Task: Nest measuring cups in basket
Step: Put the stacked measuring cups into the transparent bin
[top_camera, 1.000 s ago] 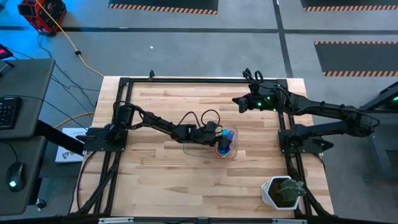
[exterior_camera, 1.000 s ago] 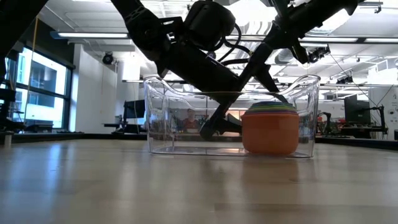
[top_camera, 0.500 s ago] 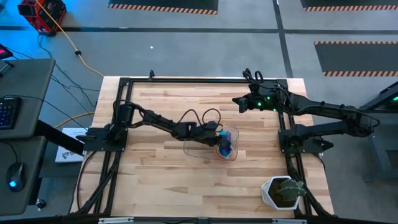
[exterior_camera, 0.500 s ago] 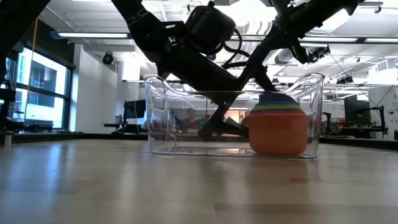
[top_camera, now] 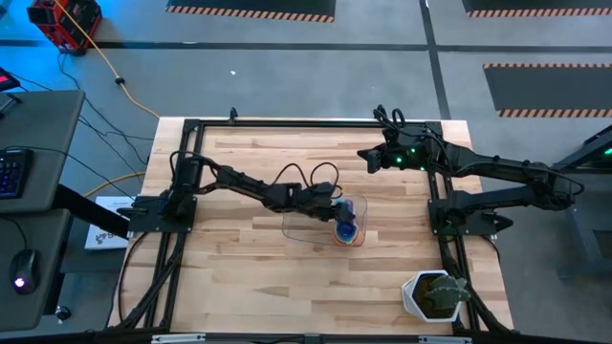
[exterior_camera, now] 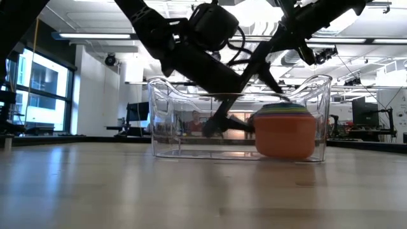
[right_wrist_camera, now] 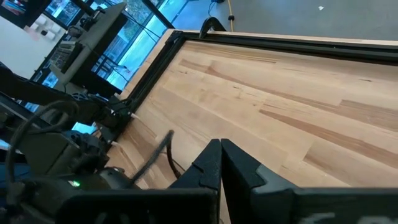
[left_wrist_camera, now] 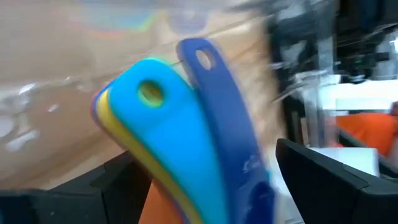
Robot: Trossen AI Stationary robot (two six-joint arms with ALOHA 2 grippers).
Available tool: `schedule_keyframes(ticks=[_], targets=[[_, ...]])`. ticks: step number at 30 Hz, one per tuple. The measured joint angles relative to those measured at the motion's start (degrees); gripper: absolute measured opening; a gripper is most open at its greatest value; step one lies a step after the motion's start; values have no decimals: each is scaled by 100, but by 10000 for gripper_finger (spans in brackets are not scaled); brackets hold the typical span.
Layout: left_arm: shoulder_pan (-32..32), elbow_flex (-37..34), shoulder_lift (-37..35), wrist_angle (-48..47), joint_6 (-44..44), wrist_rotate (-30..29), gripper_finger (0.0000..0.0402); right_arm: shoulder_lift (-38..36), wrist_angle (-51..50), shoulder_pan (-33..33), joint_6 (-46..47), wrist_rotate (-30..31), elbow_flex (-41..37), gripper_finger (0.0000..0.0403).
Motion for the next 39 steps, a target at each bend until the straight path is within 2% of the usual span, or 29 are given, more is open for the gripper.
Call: schedule_keyframes(ticks=[17,21,27,39], targets=[[-38,31,-27,85,-78,68,321,0,0,-1,1,38,-1,0],[-94,30,-162,-327,-57,-12,321,0,1,-1,3,39,-1,0],[-133,30,-446,-1031,271,-439,321,0,2,-1,3,54,-1,0],[-134,30,-461,-1042,238,-463,321,0,0,-1,16,51,-1,0]])
